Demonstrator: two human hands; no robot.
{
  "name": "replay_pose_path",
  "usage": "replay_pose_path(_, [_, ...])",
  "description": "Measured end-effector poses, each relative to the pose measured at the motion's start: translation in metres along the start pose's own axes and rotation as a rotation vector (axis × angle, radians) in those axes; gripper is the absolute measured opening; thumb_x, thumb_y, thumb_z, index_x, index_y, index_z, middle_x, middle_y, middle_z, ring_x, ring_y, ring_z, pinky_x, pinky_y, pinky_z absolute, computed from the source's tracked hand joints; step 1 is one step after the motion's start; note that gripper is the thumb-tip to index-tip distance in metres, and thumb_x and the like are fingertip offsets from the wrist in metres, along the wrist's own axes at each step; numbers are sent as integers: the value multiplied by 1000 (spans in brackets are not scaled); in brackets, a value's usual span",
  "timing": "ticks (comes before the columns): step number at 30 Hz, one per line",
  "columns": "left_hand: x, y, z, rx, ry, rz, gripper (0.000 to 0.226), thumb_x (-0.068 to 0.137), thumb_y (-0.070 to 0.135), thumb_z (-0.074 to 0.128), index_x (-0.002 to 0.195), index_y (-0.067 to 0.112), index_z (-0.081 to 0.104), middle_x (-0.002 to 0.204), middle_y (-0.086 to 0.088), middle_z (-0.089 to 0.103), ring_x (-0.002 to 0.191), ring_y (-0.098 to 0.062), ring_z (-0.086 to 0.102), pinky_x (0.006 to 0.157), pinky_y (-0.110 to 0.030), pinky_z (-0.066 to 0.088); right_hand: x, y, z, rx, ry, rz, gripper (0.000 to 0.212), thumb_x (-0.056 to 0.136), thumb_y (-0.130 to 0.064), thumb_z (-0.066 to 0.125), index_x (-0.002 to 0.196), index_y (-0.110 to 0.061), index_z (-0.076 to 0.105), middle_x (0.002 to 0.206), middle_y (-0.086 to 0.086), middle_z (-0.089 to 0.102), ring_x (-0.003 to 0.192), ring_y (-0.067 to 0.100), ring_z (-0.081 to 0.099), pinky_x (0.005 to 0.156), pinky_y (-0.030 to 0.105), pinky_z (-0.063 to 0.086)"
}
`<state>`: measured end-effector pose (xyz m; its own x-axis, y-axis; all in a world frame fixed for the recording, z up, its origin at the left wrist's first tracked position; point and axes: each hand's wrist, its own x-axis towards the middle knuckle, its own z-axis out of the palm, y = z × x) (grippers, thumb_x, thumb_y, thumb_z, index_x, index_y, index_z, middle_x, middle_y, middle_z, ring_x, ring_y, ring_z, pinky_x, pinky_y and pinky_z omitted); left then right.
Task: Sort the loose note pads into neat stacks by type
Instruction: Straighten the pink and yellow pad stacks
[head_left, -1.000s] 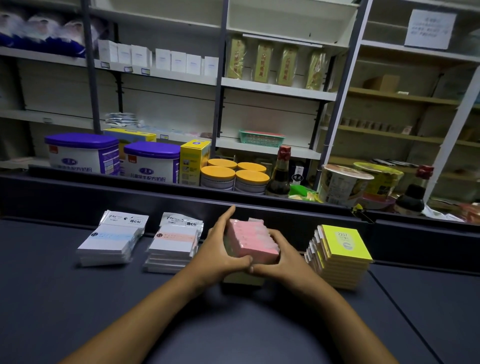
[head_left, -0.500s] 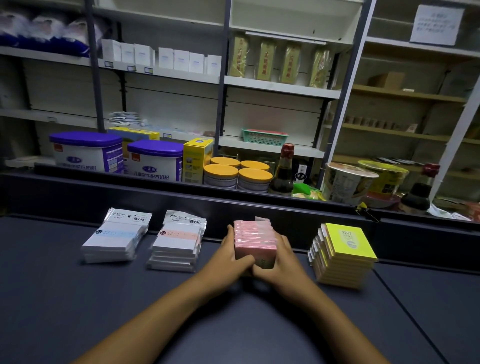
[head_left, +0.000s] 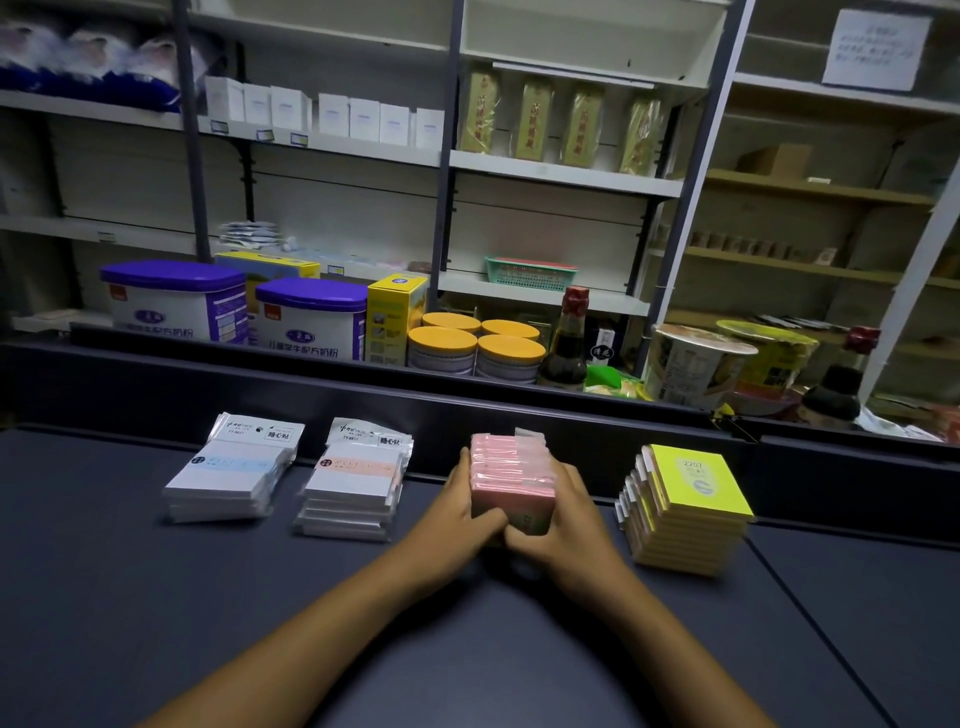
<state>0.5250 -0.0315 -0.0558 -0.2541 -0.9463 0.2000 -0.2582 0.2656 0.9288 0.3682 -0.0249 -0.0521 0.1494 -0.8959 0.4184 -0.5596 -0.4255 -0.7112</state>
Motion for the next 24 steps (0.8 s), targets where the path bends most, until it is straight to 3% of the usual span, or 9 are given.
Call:
replay_pose_path(5, [1, -3, -1, 89, -10, -15, 80, 86, -2, 52, 155, 9, 12, 156, -7, 30, 143, -17, 31, 119, -39, 27, -1, 1, 3, 5, -6, -17, 73, 71, -7, 79, 138, -18, 51, 133, -1, 51, 127, 12, 44, 109, 24, 38])
replay_pose_path(10, [2, -3, -2, 95, -5, -8, 83, 88, 0, 52, 156, 11, 7, 158, -3, 25, 145, -14, 27, 121, -36, 24, 1, 0, 0, 8, 4, -67, 68, 71, -12, 80, 132, -27, 55, 127, -13, 52, 126, 8, 44, 106, 24, 39])
replay_pose_path(13, [5, -3, -1, 80, 8, -1, 84, 90, 3, 51, 157, 12, 1, 160, 4, 17, 146, -9, 22, 121, -27, 19, 2, 1, 0, 20, 39, -41, 72, 70, -15, 80, 135, -25, 53, 131, -6, 51, 125, 6, 45, 106, 23, 40])
replay_pose_path(16, [5, -7, 0, 120, -27, -33, 83, 88, 13, 52, 156, 6, 5, 162, -6, 16, 149, -16, 19, 122, -37, 19, -1, 3, 4, -9, -10, -34, 71, 71, -14, 79, 136, -23, 53, 136, -5, 52, 125, 7, 44, 108, 28, 39])
replay_pose_path(19, [4, -4, 0, 122, -24, -42, 82, 89, 15, 52, 156, 8, 6, 161, -5, 17, 148, -16, 19, 122, -38, 21, 0, 1, 0, 0, 3, -74, 65, 71, -14, 80, 125, -40, 53, 125, -18, 54, 122, 6, 45, 105, 21, 39])
replay_pose_path(21, [6, -4, 0, 108, 4, -34, 80, 92, 7, 50, 157, 11, 3, 161, -1, 16, 147, -11, 20, 122, -32, 19, 2, 0, -1, -3, 36, -91, 63, 71, -15, 80, 119, -46, 53, 119, -28, 50, 120, 2, 46, 100, 12, 38])
replay_pose_path(24, [8, -6, 1, 141, -18, -37, 81, 94, 5, 48, 156, 10, -3, 163, 2, 6, 147, -5, 9, 119, -20, 12, 3, 1, 1, -14, 53, -105, 64, 70, -12, 81, 118, -44, 54, 116, -29, 49, 115, -1, 45, 98, 9, 35])
